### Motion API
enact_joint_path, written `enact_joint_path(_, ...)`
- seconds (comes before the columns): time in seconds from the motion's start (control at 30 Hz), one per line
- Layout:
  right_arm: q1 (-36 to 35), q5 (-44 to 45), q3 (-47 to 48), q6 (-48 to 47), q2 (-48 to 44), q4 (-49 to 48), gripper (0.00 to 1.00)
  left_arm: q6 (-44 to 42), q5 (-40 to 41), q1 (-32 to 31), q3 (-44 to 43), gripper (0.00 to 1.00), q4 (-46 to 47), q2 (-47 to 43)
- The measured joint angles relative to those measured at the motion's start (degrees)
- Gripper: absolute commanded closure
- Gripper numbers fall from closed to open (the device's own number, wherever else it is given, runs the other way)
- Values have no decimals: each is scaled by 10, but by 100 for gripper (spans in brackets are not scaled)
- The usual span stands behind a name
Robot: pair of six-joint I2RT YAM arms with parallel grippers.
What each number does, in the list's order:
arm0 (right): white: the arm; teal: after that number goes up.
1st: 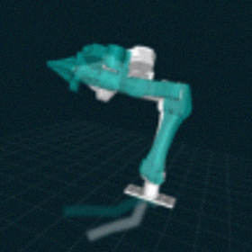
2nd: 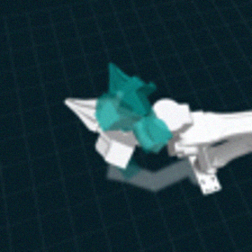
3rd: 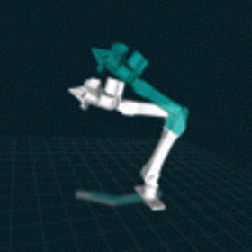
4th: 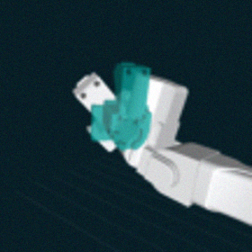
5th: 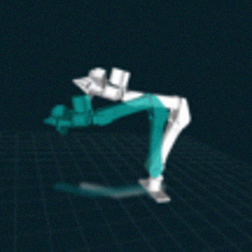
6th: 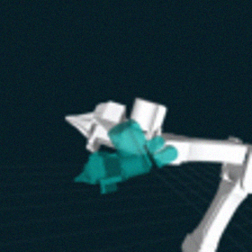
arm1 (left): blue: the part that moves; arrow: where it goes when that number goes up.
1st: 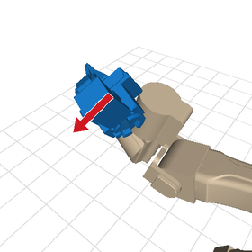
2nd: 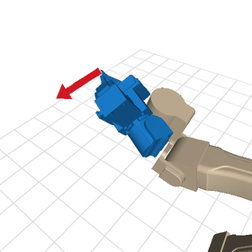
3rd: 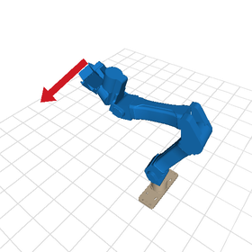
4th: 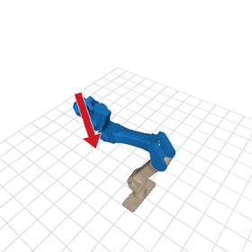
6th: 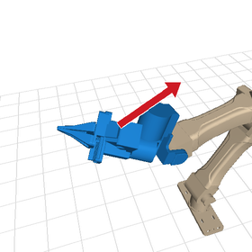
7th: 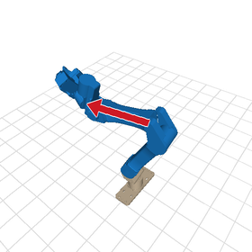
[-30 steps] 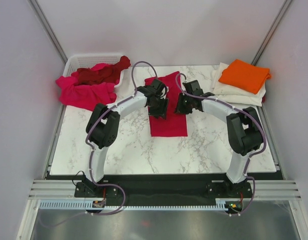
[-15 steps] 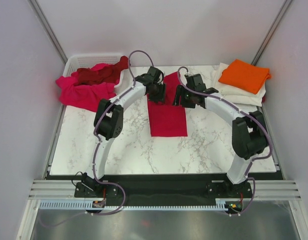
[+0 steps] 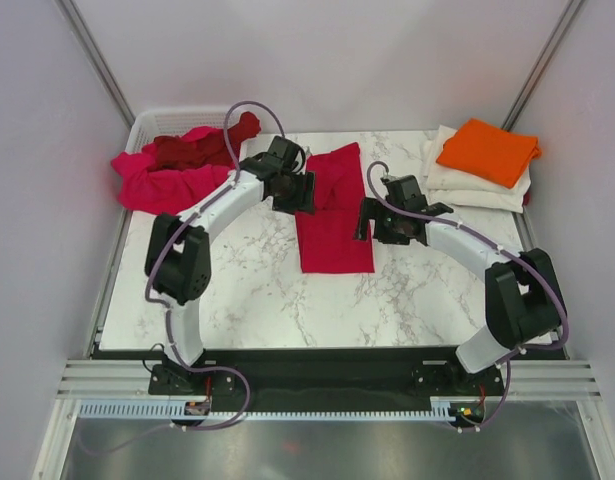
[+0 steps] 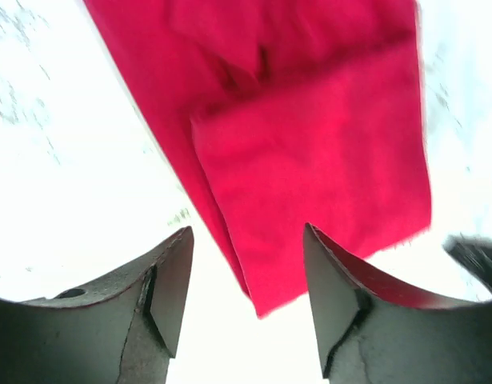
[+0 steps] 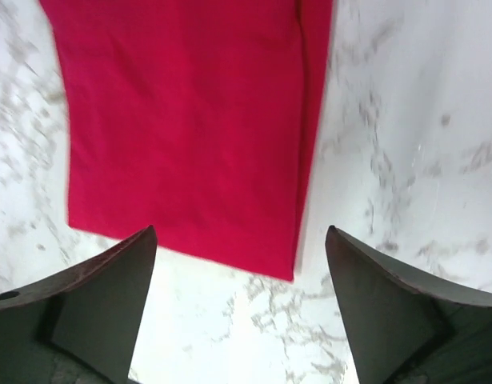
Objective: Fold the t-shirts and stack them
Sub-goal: Fold the tshirt
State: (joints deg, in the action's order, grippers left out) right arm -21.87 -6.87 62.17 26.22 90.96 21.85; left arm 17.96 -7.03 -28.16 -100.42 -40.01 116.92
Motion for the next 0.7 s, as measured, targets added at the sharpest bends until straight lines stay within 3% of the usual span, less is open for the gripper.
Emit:
enact_joint_path(0.23,5,-54,-129,19,-30,-30,2,16,-73,-6,305,27,106,-212)
enact_joint_path(0.4,5,-82,-177,35,-40,-67,5,54,-115,-6,461,26,216,-243)
enact_joint_path(0.53,7,-88,-198,42,-50,-95,7,94,-141,-5,542,29,302,-250)
enact_joint_path(0.7,7,-88,-218,49,-62,-117,12,120,-141,-6,568,30,377,-257)
